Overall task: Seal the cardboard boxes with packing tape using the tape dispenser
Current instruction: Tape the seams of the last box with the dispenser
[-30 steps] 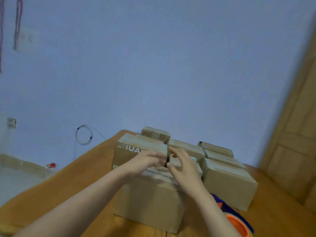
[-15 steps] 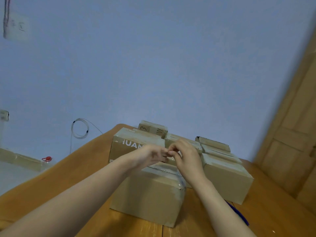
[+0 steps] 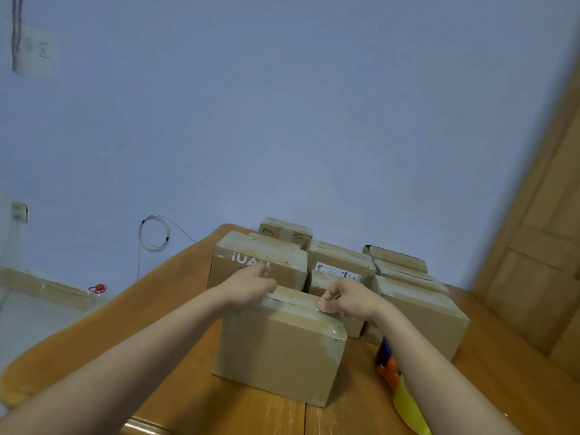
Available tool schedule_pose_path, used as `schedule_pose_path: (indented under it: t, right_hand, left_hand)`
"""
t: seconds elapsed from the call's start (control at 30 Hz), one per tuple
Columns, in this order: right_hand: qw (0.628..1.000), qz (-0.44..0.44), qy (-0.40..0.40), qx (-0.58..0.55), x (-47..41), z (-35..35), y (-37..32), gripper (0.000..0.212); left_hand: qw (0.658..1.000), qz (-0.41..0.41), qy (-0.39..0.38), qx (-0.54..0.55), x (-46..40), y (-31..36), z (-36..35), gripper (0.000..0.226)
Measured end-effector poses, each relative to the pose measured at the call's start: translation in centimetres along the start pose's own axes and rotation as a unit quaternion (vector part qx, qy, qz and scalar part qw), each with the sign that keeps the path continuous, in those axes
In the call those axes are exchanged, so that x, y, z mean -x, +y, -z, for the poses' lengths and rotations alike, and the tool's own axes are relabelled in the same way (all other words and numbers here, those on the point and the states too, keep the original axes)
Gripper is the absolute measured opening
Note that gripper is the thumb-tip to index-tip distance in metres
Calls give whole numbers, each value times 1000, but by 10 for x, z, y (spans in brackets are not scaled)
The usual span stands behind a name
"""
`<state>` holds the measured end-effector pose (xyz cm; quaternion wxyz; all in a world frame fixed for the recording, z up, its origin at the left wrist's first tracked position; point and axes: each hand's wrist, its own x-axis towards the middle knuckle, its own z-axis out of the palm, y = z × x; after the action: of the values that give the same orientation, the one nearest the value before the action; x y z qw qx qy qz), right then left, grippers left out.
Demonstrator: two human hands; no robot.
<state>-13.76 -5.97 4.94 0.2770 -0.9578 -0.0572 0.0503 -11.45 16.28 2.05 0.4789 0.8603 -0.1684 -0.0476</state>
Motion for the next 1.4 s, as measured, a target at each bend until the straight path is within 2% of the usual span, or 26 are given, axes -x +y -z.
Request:
schedule_pose_path:
  t: [0.17,0.3,0.33,0.37,0.43,0.57,0.7,0.8,0.9,0.97,1.03,1.13,1.2,1.27,1.4]
  right_hand:
    - [1000,3,12,-8,-1,-3,0,11]
    - [1000,3,22,-7,-1,-10,-2,17]
    - [999,-6,37,-23,-1,-10,-1,27]
    - [998,-18,50,-45,0,-11,0,39]
    - [995,-29,71,-60,-1,-15,1,48]
    - [992,1,125,-16,-7,-29,6,42]
    - [988,2,137,66,-6,-28,9,39]
    - [988,32,147,46,1,-13,12,39]
    - [996,62,49,-43,10,-9,15,70]
    - [998,54,-18,40,13,-16,17,94]
    - [988,44,-45,141,13,-28,22,98]
    - [986,54,-24,158,13,-36,27,104]
    - [976,70,-23,206,15,-32,28,106]
    - [969,75,-13,234,22,-20,26,101]
    - [967,94,56,232,44,20,21,95]
  left_hand:
    - [995,-17,0,-101,3,-8,-5,59]
    - [962,-73,24,-262,9,-10,-13,59]
    - [956,-81,25,-281,11,-11,-16,59]
    - [952,-87,24,-292,11,-12,-17,60]
    - [948,-90,23,-303,12,-12,-18,60]
    - [942,-93,22,-322,11,-11,-18,55]
    - [924,-77,-1,-374,12,-4,-17,47]
    - [905,-66,-57,-416,7,5,-7,68]
    - [891,-59,-120,-433,-1,6,2,102]
    - [877,-63,-151,-452,-6,2,1,111]
    - [869,-81,-150,-465,-8,-3,-3,109]
    - [873,-113,-116,-461,-6,-2,-5,101]
    - [873,-108,-122,-460,-3,6,-5,101]
    - [879,-103,-130,-446,-1,20,-3,100]
    - [892,-120,-139,-414,-5,55,1,104]
